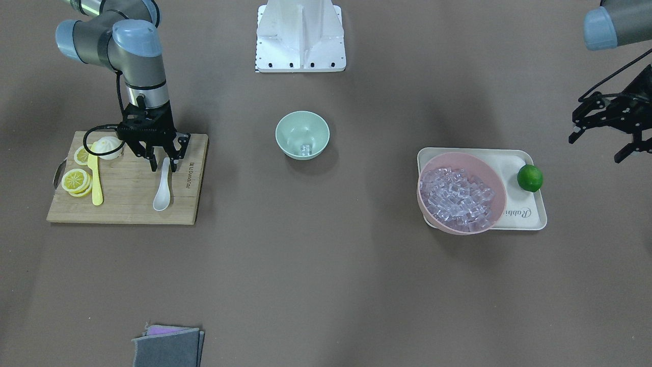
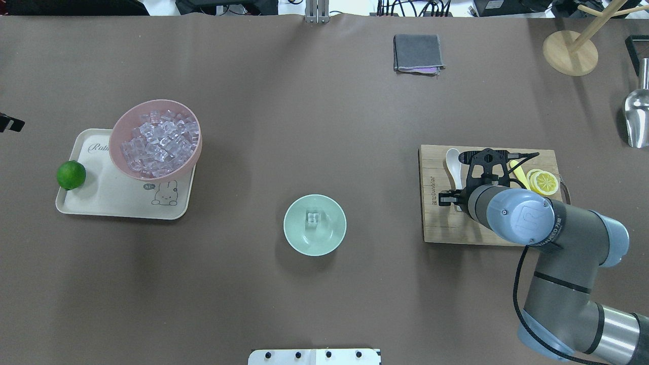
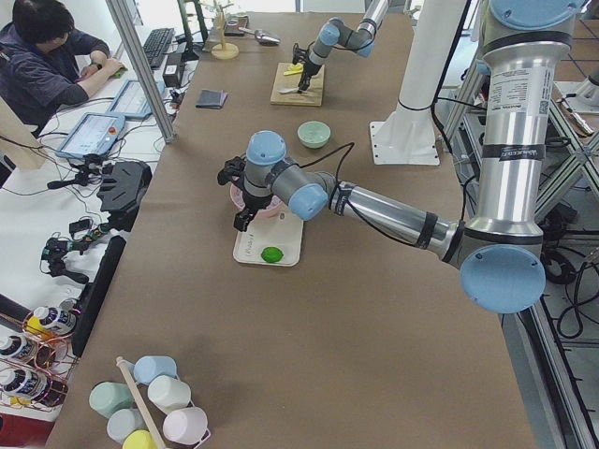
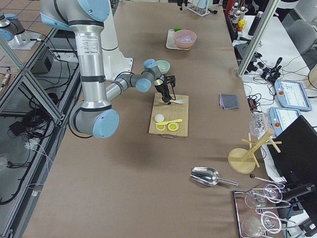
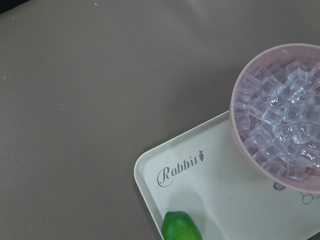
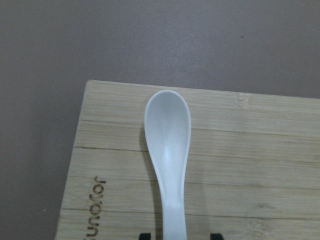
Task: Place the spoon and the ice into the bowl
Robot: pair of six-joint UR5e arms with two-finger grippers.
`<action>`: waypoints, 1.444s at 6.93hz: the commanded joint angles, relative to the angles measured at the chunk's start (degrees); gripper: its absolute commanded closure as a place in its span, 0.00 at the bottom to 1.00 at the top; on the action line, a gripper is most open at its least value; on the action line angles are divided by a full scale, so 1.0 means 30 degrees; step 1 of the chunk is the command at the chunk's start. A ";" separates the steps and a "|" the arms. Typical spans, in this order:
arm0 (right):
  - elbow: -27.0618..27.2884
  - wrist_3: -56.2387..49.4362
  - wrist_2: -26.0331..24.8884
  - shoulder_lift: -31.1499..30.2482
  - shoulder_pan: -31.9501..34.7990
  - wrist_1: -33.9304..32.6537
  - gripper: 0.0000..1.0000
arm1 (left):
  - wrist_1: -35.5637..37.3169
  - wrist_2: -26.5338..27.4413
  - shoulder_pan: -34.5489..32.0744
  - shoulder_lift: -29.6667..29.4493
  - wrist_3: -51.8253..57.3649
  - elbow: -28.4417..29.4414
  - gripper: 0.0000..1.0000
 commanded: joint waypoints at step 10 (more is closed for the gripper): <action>0.1371 0.0665 0.0090 0.1387 -0.0263 -0.0367 1.00 | 0.0000 0.0025 0.0029 -0.0005 -0.0029 0.0055 0.03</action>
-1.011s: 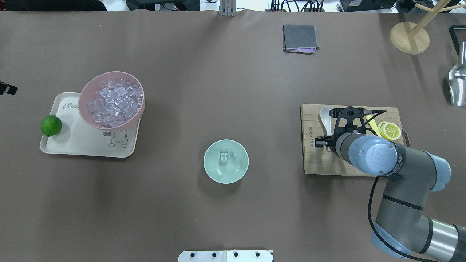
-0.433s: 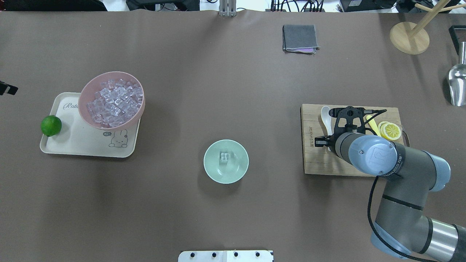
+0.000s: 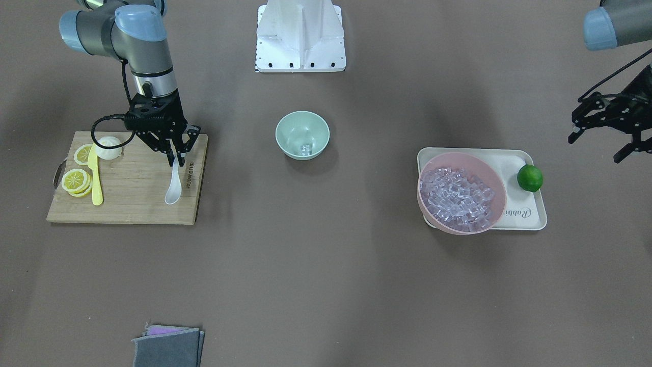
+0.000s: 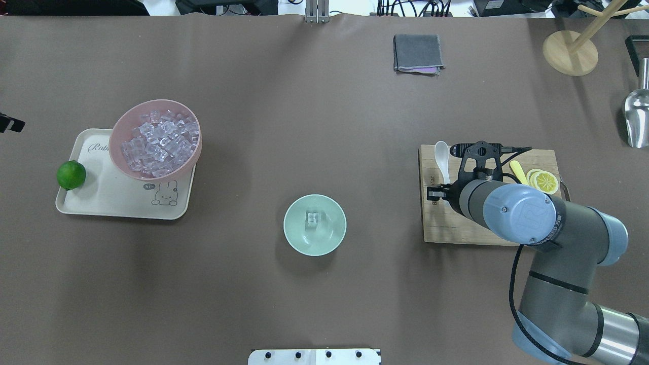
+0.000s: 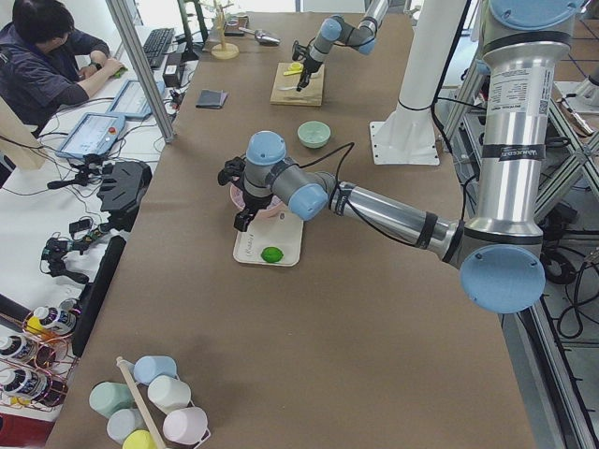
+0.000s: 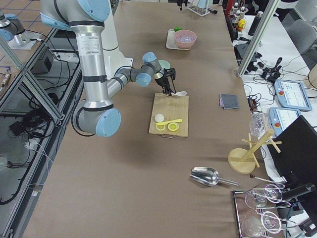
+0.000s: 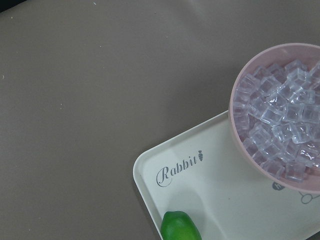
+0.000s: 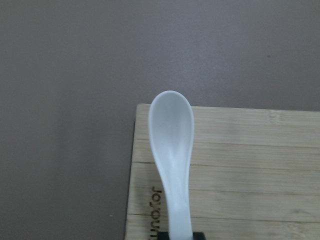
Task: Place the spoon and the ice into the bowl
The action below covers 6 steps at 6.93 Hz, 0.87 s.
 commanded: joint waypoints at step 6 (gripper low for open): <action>0.0217 -0.9347 -0.3532 0.4804 -0.3830 -0.2748 1.00 | -0.0058 -0.0035 0.0059 -0.0058 -0.0148 0.0399 0.03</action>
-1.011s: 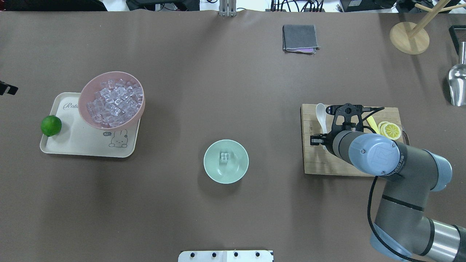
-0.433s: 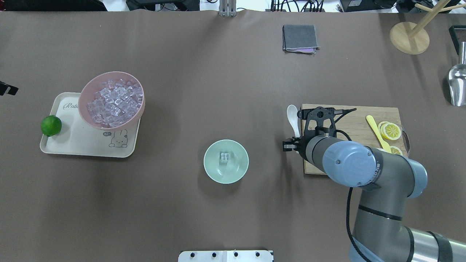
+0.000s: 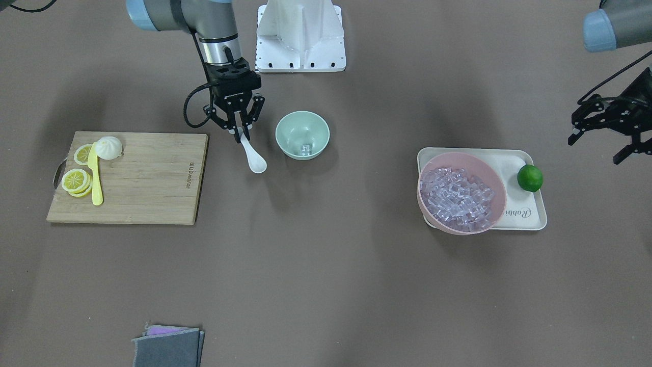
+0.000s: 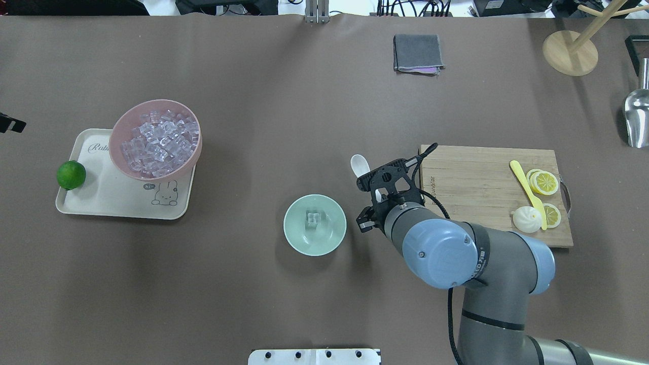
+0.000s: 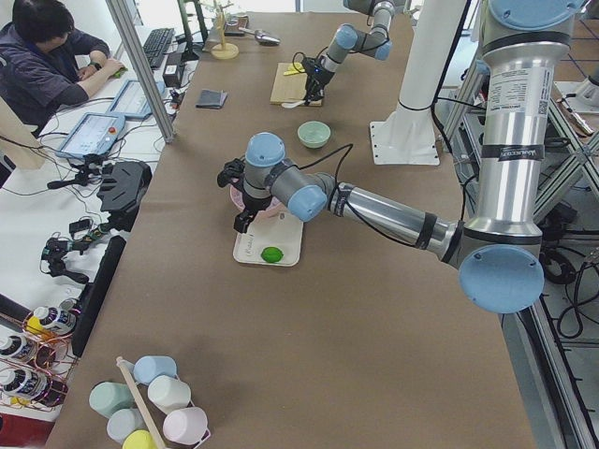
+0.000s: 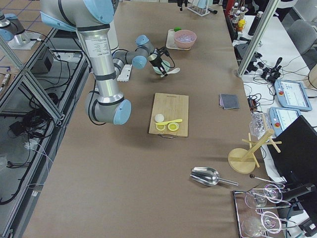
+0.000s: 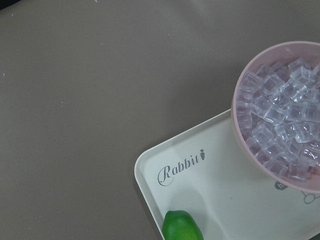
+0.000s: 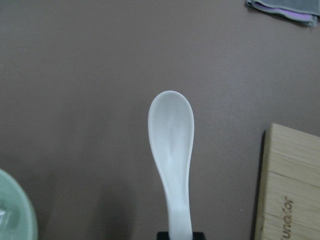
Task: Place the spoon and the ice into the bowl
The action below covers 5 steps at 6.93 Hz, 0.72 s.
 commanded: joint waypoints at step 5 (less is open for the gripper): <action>-0.1317 -0.3487 -0.2694 0.2876 -0.3155 -0.1099 0.29 | -0.0051 -0.0046 0.0039 -0.0009 0.0031 0.1018 0.03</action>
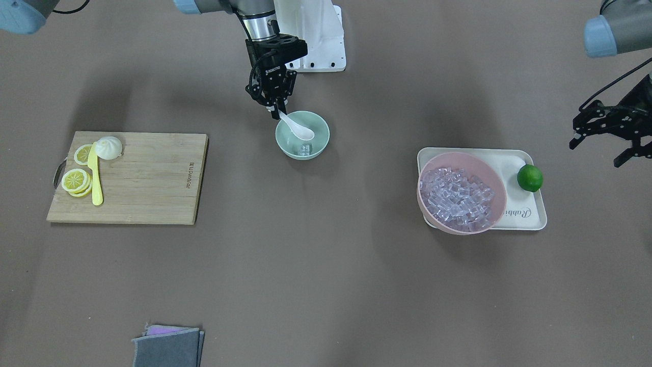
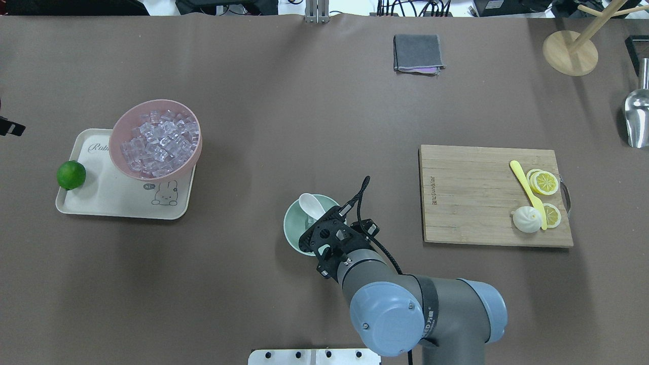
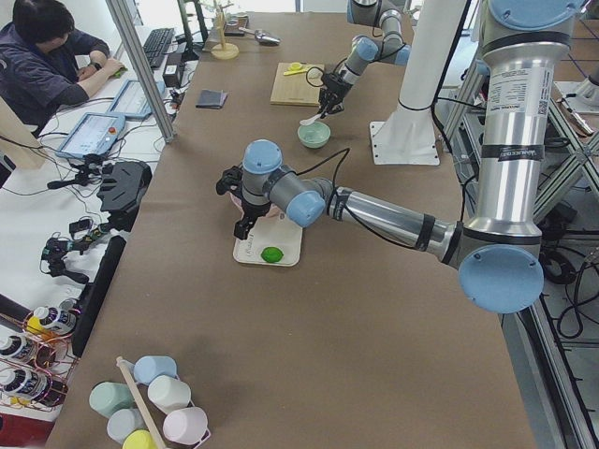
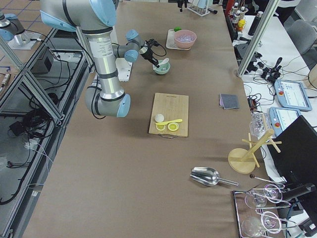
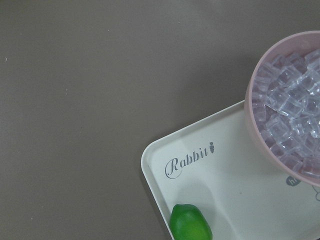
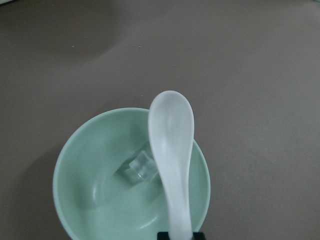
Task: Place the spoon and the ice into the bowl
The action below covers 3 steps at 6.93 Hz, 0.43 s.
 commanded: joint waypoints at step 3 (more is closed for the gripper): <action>-0.0453 0.2153 0.0343 0.1078 0.1136 0.0013 0.00 | -0.0287 -0.0030 -0.0009 0.0000 -0.0628 0.0240 0.03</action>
